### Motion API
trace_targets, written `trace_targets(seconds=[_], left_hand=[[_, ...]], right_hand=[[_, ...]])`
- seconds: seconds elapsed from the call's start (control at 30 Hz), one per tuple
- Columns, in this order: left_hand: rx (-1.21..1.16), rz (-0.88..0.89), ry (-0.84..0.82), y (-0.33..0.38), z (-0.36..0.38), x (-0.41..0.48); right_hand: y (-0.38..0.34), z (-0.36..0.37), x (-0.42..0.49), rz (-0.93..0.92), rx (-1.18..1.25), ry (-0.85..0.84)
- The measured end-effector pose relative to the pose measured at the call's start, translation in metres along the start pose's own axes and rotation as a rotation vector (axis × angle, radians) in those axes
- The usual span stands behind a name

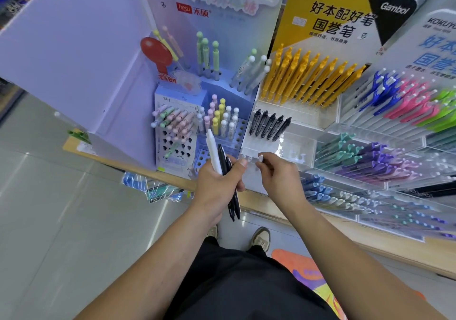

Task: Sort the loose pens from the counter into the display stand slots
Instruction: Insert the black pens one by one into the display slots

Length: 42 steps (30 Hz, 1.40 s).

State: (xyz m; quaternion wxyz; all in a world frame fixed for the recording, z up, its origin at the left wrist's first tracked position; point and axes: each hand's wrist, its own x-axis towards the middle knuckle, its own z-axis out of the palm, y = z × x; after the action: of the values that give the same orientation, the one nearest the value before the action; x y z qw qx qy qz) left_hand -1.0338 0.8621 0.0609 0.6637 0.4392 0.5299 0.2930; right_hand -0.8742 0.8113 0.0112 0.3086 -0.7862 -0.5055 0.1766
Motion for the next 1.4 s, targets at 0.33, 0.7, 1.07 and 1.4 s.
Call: trace_targets(seconds=[0.33, 0.7, 1.07, 1.4], left_hand=[[-0.023, -0.018, -0.040, 0.001, -0.002, -0.003], [-0.039, -0.028, -0.034, 0.001, 0.000, -0.002], [-0.048, -0.058, -0.007, -0.007, 0.002, 0.000], [-0.066, -0.093, -0.034, -0.002, 0.001, 0.004]], right_hand=[[0.007, -0.002, -0.015, 0.133, 0.022, 0.060], [-0.020, -0.016, 0.004, -0.022, 0.015, 0.093], [0.002, -0.003, -0.020, -0.035, -0.001, 0.027], [-0.007, 0.013, -0.002, 0.155, 0.009, -0.045]])
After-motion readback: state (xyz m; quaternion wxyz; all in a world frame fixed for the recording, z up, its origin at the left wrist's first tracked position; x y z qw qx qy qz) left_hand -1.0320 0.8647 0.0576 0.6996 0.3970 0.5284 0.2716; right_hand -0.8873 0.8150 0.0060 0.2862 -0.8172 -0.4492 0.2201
